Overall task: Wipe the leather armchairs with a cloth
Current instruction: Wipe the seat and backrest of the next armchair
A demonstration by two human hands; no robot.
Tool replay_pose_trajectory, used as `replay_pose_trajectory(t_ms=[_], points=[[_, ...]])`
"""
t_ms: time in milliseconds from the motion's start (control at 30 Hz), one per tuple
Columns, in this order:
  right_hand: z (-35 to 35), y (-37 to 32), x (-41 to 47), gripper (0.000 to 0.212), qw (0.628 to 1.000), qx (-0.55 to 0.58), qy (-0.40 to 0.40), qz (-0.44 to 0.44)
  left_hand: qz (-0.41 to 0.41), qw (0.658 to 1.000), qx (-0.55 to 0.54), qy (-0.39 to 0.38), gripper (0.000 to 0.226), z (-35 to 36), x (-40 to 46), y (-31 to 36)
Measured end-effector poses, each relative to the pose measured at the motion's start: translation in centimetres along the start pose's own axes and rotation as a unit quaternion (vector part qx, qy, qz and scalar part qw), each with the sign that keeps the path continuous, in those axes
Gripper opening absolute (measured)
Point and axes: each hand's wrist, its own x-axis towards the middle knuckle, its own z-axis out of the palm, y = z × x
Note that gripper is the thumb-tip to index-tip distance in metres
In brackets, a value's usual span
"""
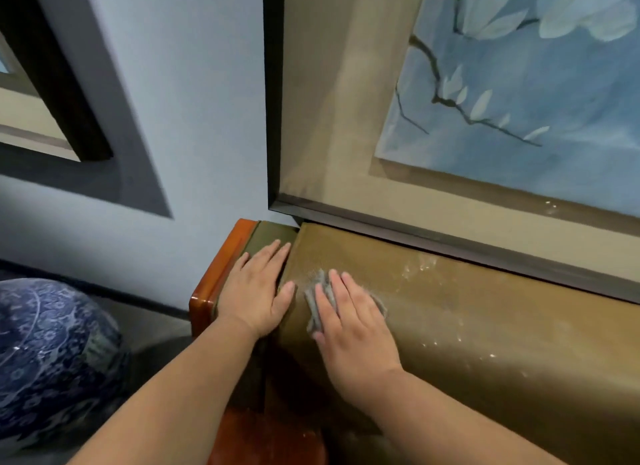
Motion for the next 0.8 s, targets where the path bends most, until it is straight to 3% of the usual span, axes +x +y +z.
replay_pose_trajectory(t_ms=[233, 467, 567, 667, 800], points=[[-1.6, 1.8, 13.7, 0.06, 0.995, 0.093, -0.039, -0.011, 0.026, 1.0, -0.016, -0.009, 0.082, 1.3, 1.1, -1.0], [-0.3, 0.5, 3.0, 0.064, 0.997, 0.022, -0.039, -0.059, 0.029, 0.999, -0.03, 0.002, 0.078, 1.9, 1.1, -2.0], [-0.7, 1.5, 6.6, 0.063, 0.996, 0.018, -0.064, -0.062, 0.023, 0.999, -0.033, 0.003, 0.079, 2.2, 0.9, -2.3], [-1.5, 1.6, 12.0, 0.063, 0.995, 0.064, -0.075, 0.016, 0.023, 0.999, -0.043, 0.014, 0.085, 2.1, 0.8, -2.0], [-0.7, 1.0, 6.1, 0.064, 0.998, 0.017, -0.042, -0.043, 0.02, 0.999, -0.043, 0.007, 0.08, 2.0, 0.5, -1.7]])
